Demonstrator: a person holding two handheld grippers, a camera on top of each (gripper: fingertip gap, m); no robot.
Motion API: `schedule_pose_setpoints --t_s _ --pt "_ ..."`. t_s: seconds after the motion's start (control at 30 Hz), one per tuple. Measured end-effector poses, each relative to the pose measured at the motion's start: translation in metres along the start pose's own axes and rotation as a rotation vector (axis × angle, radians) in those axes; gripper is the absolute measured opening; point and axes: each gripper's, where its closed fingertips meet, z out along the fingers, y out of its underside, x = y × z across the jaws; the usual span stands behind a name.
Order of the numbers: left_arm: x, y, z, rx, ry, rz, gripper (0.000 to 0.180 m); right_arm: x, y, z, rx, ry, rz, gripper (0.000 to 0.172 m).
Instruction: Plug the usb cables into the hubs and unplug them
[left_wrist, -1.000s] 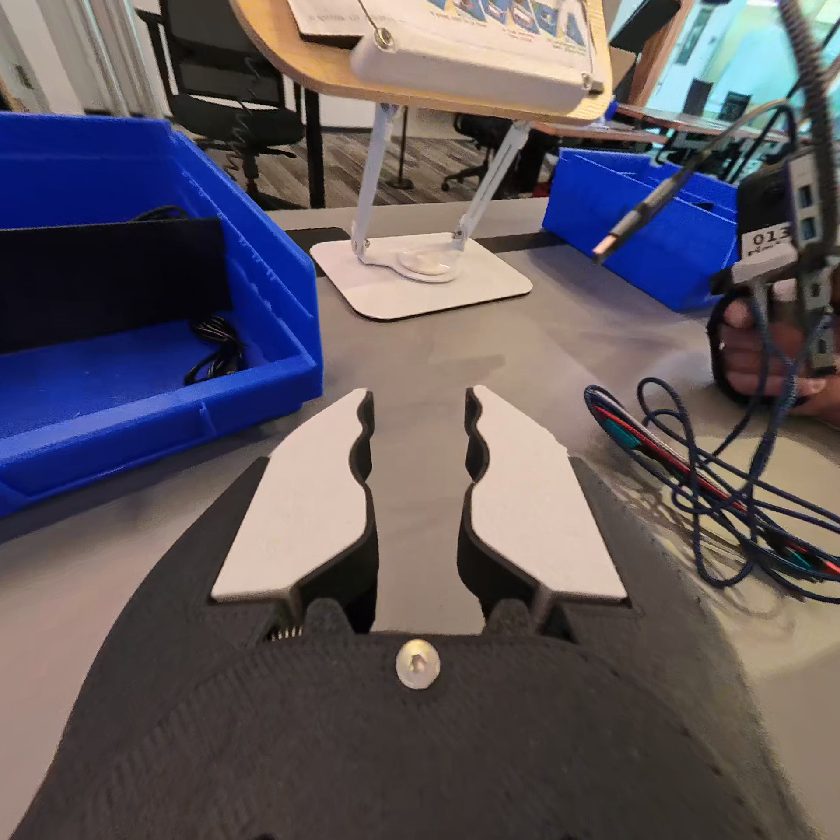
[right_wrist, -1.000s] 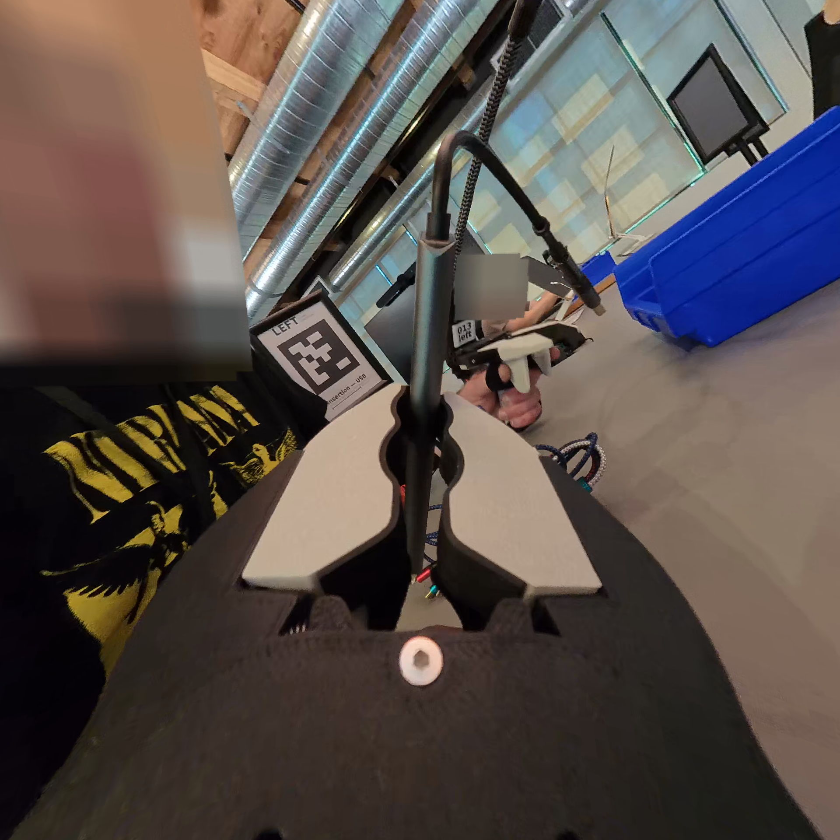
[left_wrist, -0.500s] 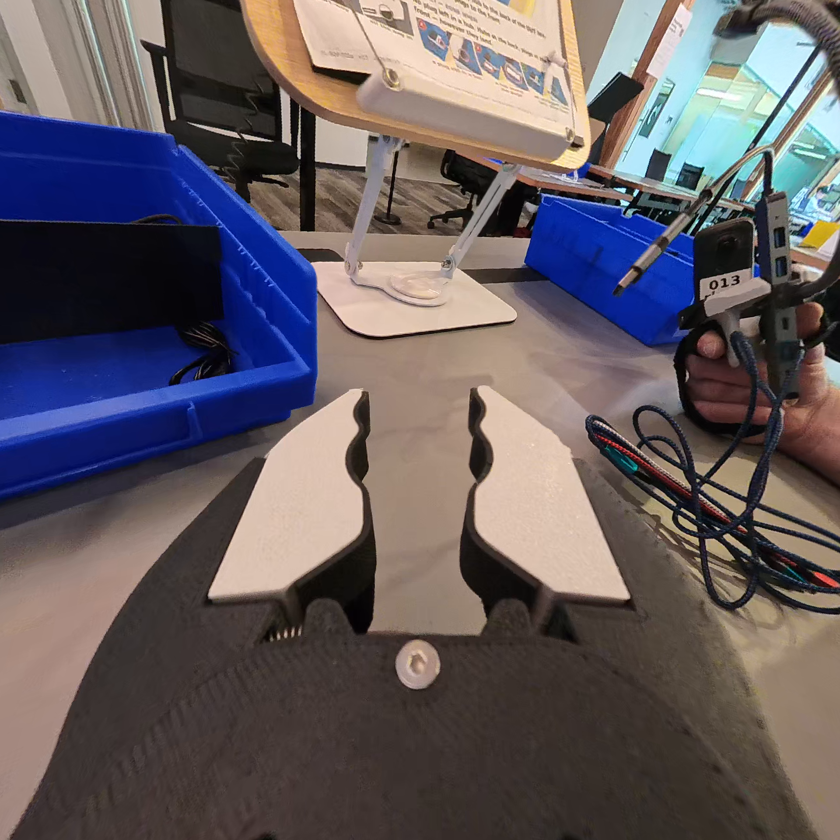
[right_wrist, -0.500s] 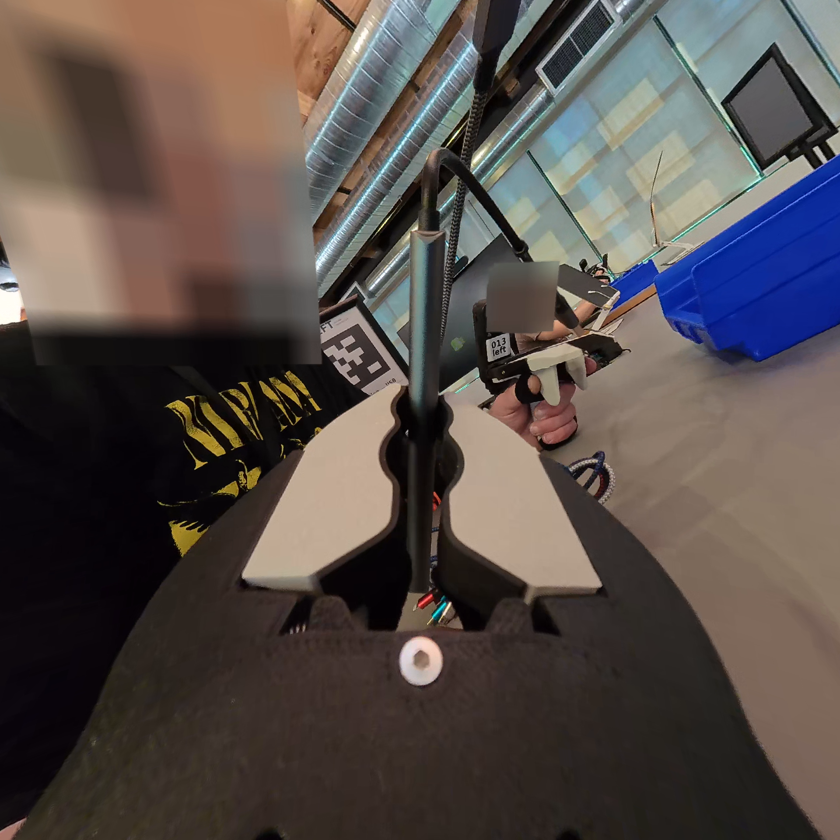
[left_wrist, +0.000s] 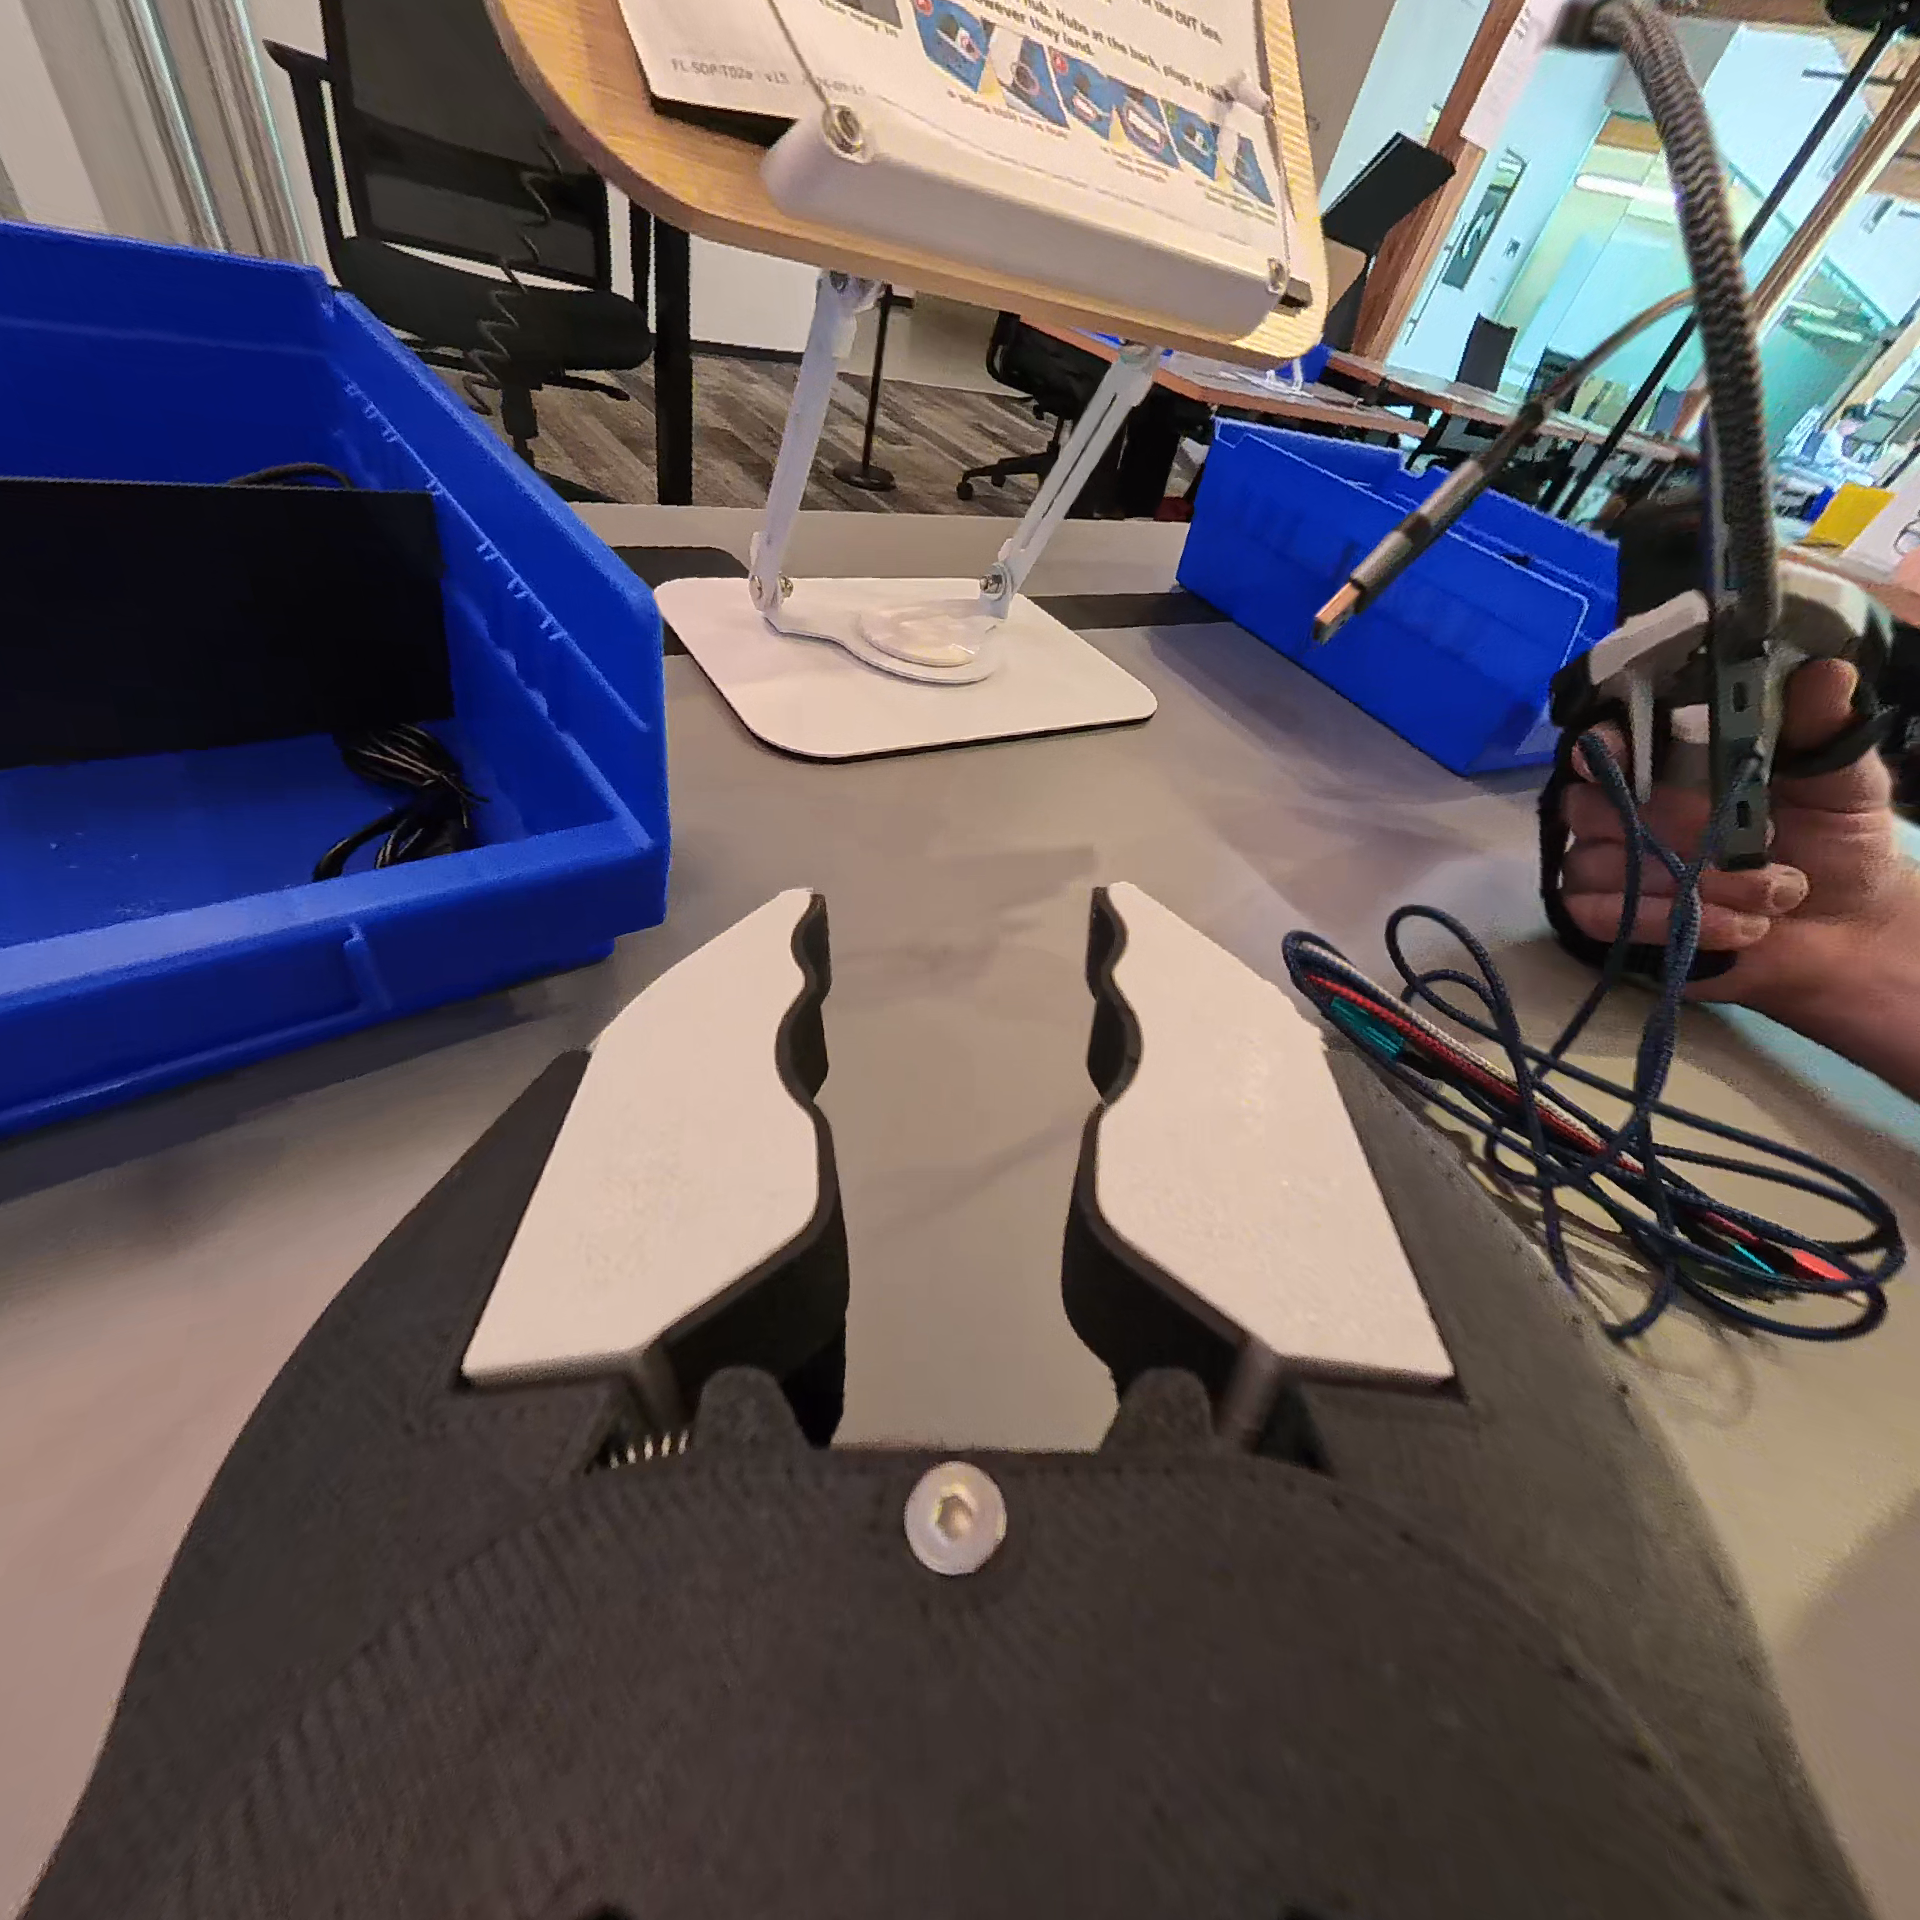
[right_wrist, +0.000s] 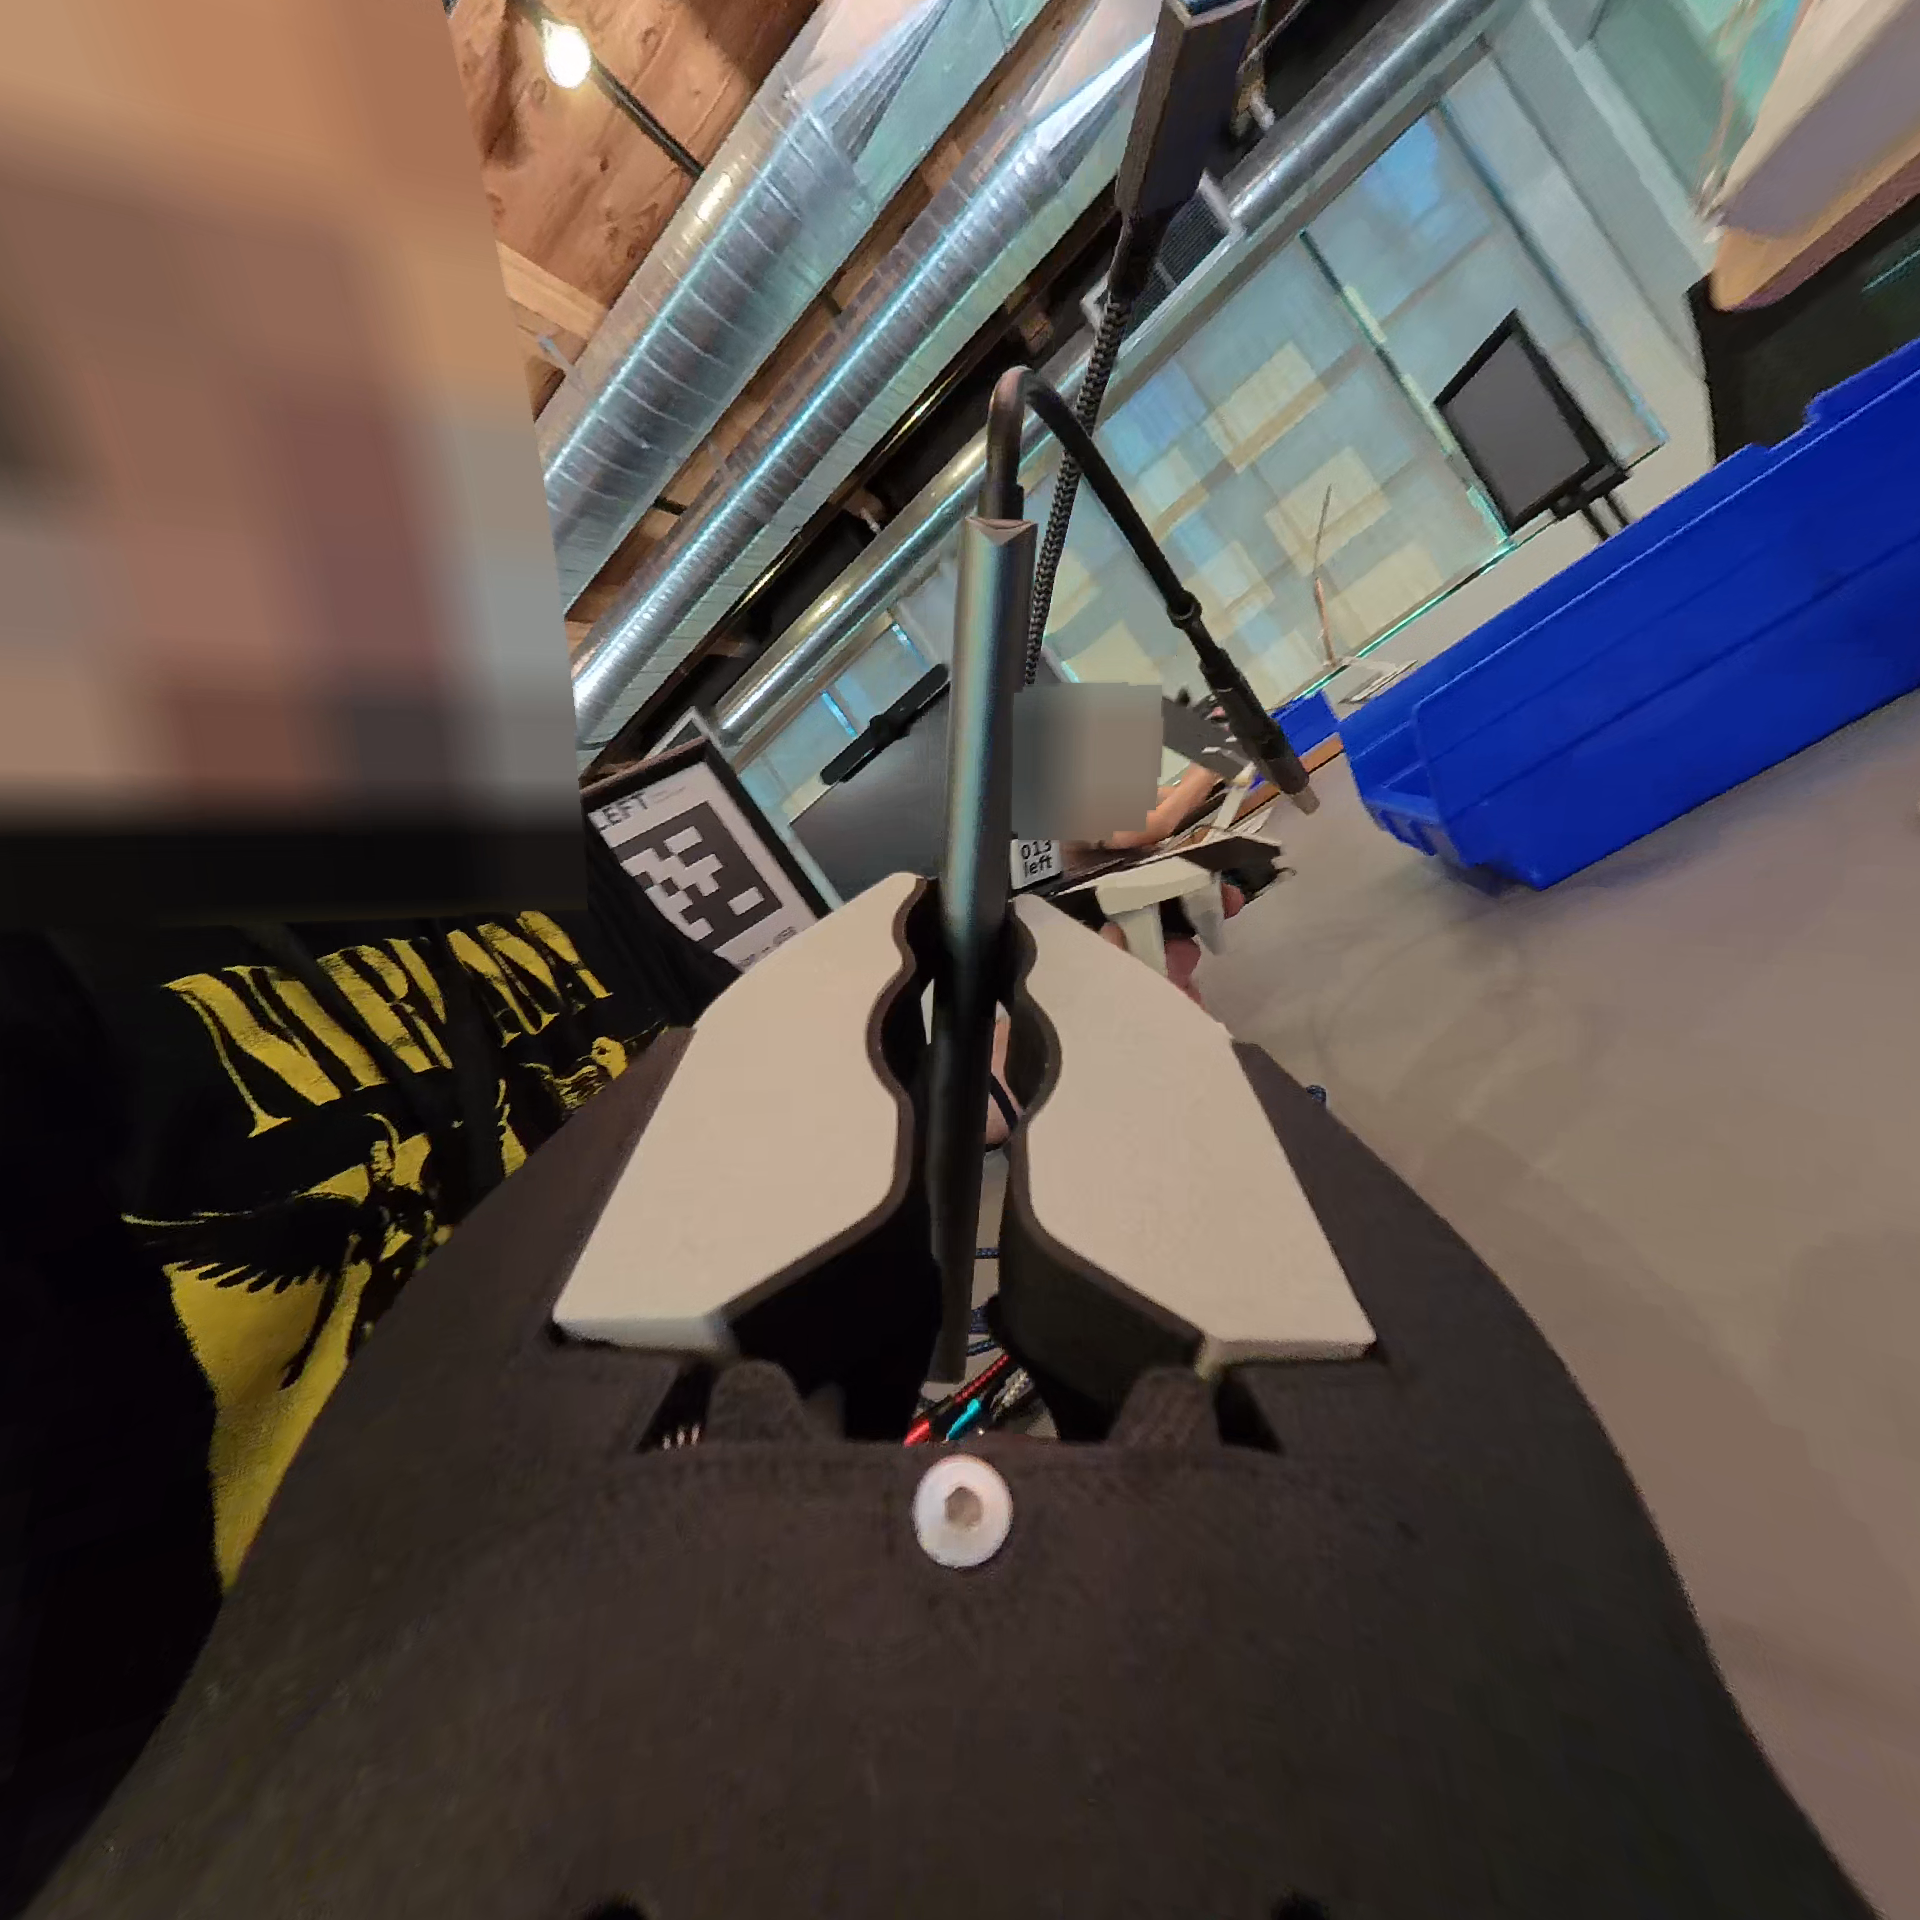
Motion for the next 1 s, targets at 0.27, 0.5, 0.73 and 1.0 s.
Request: schedule_pose_setpoints --t_s 0.27,0.5,0.73,1.0 --pt "-0.004 -0.001 0.001 0.010 0.018 -0.054 0.051 -0.030 -0.029 0.002 0.033 0.069 -0.104 0.009" --pt "-0.005 -0.001 0.001 0.010 0.021 -0.067 0.054 -0.040 -0.041 0.020 -0.019 0.131 -0.155 0.010" --pt "-0.005 0.000 0.002 0.006 0.023 -0.071 0.055 -0.050 -0.048 0.037 -0.080 0.197 -0.201 0.010" --pt "-0.004 0.001 0.002 -0.003 0.015 -0.055 0.056 -0.075 -0.063 0.048 -0.144 0.228 -0.292 0.010"
